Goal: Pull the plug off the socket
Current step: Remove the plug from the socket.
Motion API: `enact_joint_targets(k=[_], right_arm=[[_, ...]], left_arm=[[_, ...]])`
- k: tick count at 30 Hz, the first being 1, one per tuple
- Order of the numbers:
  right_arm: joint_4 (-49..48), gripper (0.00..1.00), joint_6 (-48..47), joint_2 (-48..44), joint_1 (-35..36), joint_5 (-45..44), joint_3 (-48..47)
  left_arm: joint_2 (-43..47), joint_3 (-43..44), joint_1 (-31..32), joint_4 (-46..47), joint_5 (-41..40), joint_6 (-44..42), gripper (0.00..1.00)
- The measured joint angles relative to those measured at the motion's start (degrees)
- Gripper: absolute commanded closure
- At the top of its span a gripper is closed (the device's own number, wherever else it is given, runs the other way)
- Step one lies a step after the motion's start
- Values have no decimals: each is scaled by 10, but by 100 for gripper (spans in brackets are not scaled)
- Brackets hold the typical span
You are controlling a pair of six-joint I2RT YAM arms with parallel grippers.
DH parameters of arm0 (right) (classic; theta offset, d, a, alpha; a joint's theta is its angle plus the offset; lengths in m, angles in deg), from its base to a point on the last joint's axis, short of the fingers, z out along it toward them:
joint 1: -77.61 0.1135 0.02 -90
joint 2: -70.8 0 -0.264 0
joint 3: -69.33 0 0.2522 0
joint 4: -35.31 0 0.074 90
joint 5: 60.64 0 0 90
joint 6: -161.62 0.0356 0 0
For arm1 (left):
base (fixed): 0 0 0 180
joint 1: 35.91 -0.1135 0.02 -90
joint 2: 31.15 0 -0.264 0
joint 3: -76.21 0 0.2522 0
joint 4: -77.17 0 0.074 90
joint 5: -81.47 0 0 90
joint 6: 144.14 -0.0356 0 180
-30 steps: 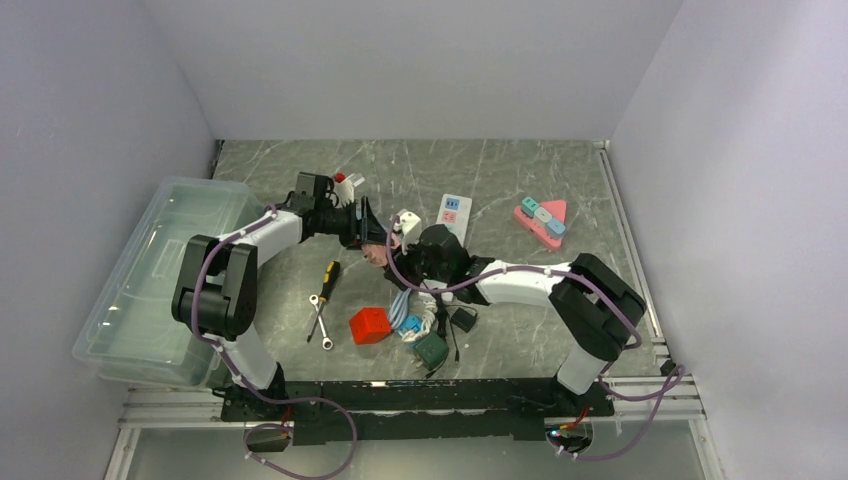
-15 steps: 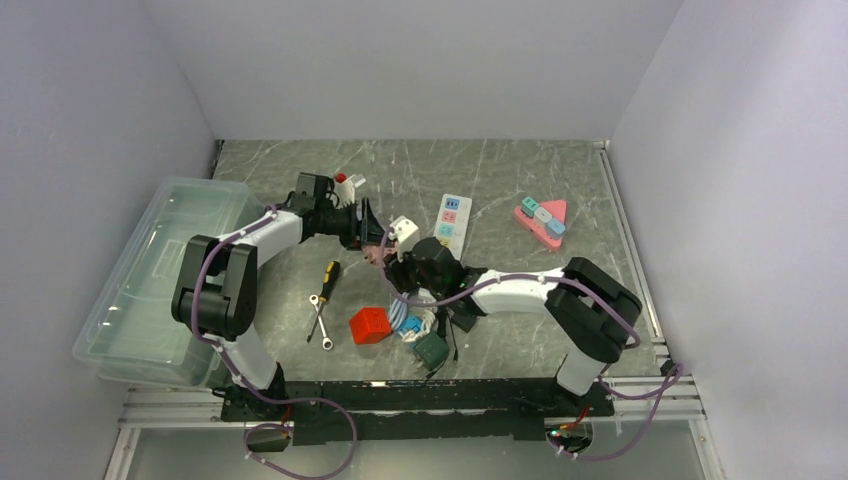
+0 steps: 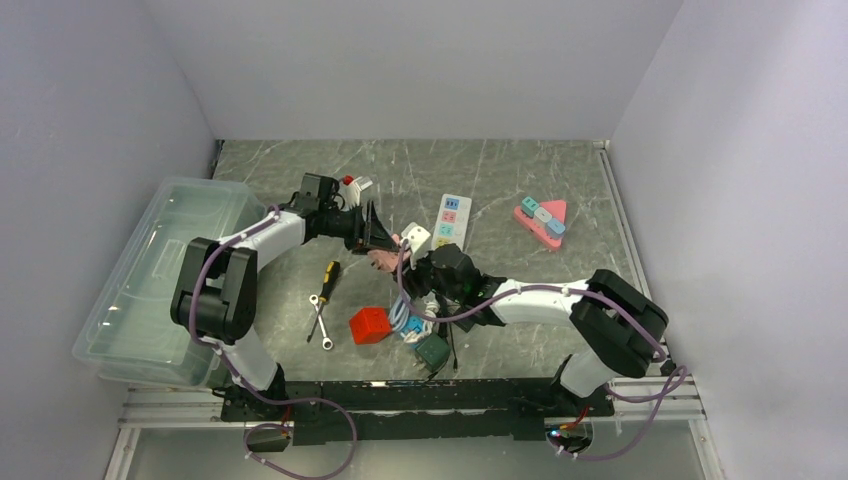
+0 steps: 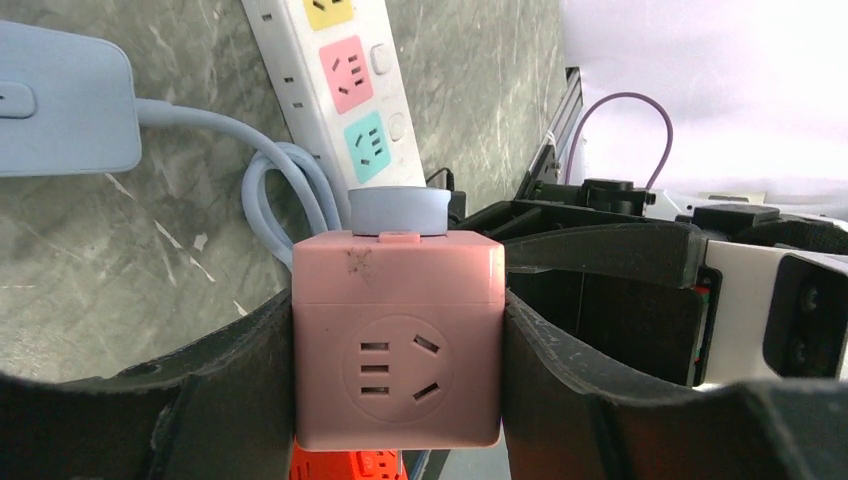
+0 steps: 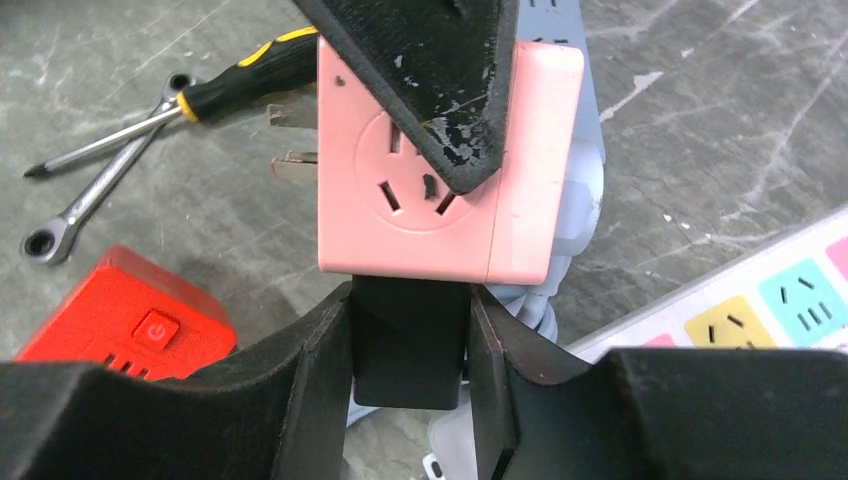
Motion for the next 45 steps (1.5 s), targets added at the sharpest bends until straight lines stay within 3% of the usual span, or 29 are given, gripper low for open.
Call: enact_joint_targets(k=[5, 13, 25, 31, 38, 45], right_arm=[[37, 100, 51, 12, 10, -71, -34], [56, 100, 83, 12, 22, -114, -47], [-10, 100, -29, -29, 53, -101, 15], [-8, 100, -34, -23, 61, -124, 11], [50, 100, 29, -5, 75, -195, -34], [90, 100, 103, -5, 65, -208, -57]], left_arm=[[7, -2, -1, 26, -16, 11, 100], [12, -5, -1, 48, -22, 18, 100], [14, -5, 1, 12, 14, 11, 100], [16, -5, 1, 6, 13, 5, 100], [23, -5, -1, 15, -3, 3, 100], [31, -5, 1, 33, -18, 14, 100]])
